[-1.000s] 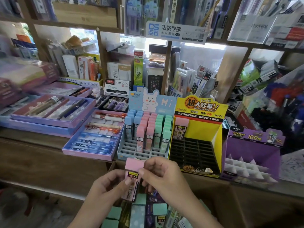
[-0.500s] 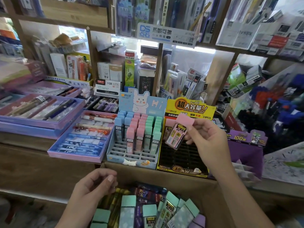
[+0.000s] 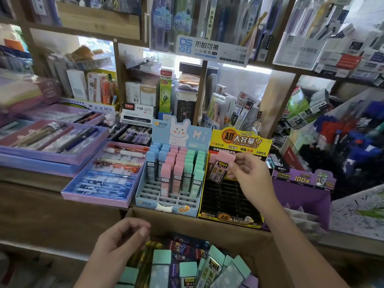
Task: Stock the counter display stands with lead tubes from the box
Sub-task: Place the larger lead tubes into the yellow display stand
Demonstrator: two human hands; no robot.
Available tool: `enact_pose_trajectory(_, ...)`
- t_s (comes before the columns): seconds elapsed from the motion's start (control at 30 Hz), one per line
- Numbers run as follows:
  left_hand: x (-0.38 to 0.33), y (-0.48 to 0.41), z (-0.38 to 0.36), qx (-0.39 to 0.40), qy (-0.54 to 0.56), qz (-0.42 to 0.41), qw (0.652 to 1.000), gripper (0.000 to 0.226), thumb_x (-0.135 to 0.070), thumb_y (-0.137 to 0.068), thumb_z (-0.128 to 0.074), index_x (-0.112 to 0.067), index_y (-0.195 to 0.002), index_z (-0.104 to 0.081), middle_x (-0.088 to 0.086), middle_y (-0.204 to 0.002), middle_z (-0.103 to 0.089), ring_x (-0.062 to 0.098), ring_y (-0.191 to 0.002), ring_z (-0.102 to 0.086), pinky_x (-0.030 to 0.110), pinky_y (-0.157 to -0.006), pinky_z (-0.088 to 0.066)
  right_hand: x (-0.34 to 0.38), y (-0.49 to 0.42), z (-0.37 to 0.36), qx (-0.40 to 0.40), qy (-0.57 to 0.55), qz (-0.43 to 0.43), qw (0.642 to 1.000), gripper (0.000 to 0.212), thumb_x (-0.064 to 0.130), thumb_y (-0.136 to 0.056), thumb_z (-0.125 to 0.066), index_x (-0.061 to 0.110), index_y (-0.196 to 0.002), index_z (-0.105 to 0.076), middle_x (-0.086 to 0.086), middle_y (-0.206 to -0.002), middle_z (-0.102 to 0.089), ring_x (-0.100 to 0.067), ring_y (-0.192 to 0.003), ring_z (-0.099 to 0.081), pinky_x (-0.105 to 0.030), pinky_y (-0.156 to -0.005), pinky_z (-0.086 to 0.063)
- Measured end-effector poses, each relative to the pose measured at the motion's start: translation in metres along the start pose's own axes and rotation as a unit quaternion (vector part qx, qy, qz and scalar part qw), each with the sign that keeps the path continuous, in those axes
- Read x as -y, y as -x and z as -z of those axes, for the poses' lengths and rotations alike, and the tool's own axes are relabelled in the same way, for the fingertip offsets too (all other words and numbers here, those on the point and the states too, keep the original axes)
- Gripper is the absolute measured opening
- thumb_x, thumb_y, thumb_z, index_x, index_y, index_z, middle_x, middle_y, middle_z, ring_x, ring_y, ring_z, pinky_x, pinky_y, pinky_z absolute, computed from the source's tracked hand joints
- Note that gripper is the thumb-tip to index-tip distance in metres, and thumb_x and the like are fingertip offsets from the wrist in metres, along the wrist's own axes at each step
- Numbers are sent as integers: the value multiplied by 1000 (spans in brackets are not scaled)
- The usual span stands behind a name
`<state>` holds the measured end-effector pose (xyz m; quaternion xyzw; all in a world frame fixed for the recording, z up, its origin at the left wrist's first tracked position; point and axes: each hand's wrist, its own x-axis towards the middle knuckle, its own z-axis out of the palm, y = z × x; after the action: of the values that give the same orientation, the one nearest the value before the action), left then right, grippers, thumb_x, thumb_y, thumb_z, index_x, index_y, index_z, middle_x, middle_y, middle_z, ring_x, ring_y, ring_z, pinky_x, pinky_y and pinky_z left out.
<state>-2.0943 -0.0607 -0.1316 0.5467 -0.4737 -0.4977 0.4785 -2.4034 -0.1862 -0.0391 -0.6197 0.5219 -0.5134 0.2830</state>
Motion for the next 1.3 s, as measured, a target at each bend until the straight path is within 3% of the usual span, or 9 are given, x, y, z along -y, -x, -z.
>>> enact_pose_trajectory(0.23,-2,3,-5,67,-116,-1,991,18,-12,-91,-75,-30,-89,-78,4,-89,-74,14,-83,-70,24,-80,-56,-7,-1,-5,19,36,6,999,22,3,-98,-65,24,-99,-66,-7,-90,-71,-20,-80,-72,-27,-72,-63)
enact_pose_trajectory(0.4,2,0,-9,164,-259,26,952,14,-28,-90,-76,-42,-93,-74,-19,-103,-74,-5,-98,-67,18,-95,-50,-13,-1,-4,37,82,-4,996,19,5,-98,-66,21,-108,-68,-3,-94,-72,-16,-84,-71,-29,-76,-63)
enact_pose_trajectory(0.57,8,-6,-7,200,-292,42,934,14,-39,-87,-75,-47,-99,-72,-28,-105,-71,-9,-102,-65,20,-98,-51,-20,-6,-10,32,125,-9,992,18,9,-99,-65,24,-109,-68,2,-89,-71,-12,-80,-71,-28,-71,-63)
enact_pose_trajectory(0.7,16,-9,-4,195,-291,56,935,17,-45,-84,-74,-48,-101,-72,-25,-107,-71,-7,-103,-65,26,-100,-52,-23,-10,-13,29,190,6,981,18,14,-100,-65,32,-101,-66,7,-83,-70,-11,-77,-70,-35,-72,-64)
enact_pose_trajectory(0.8,16,-8,-4,197,-291,41,935,18,-45,-83,-71,-46,-101,-72,-24,-104,-71,-4,-102,-66,29,-96,-55,-17,-13,-14,30,204,-12,978,10,16,-100,-65,19,-107,-72,4,-82,-70,-17,-77,-72,-46,-76,-63)
enact_pose_trajectory(0.93,18,-1,-6,185,-302,15,935,14,-33,-91,-70,-45,-98,-70,-20,-98,-71,3,-98,-67,34,-90,-56,-6,-2,-6,-5,223,-23,975,23,23,-97,-71,8,-114,-70,-4,-89,-71,-22,-80,-72,-49,-80,-62)
enact_pose_trajectory(1.07,19,5,-11,192,-329,19,924,14,-26,-94,-71,-40,-93,-71,-17,-95,-71,2,-94,-67,28,-83,-56,4,42,3,-39,166,3,985,12,16,-98,-66,20,-110,-66,-1,-90,-71,-16,-78,-73,-47,-73,-63)
enact_pose_trajectory(1.17,16,8,-15,209,-338,33,917,13,-18,-94,-71,-31,-96,-71,-7,-96,-72,11,-94,-68,24,-81,-54,7,87,-1,4,139,1,990,11,13,-99,-65,21,-107,-67,-3,-86,-73,-15,-74,-72,-46,-65,-61)
enact_pose_trajectory(1.3,8,19,-14,286,-360,85,884,19,-24,-91,-75,-34,-106,-68,-7,-99,-72,10,-96,-68,23,-86,-54,6,142,-16,116,133,-54,983,13,10,-96,-69,16,-107,-71,1,-80,-73,-19,-73,-71,-47,-69,-60)
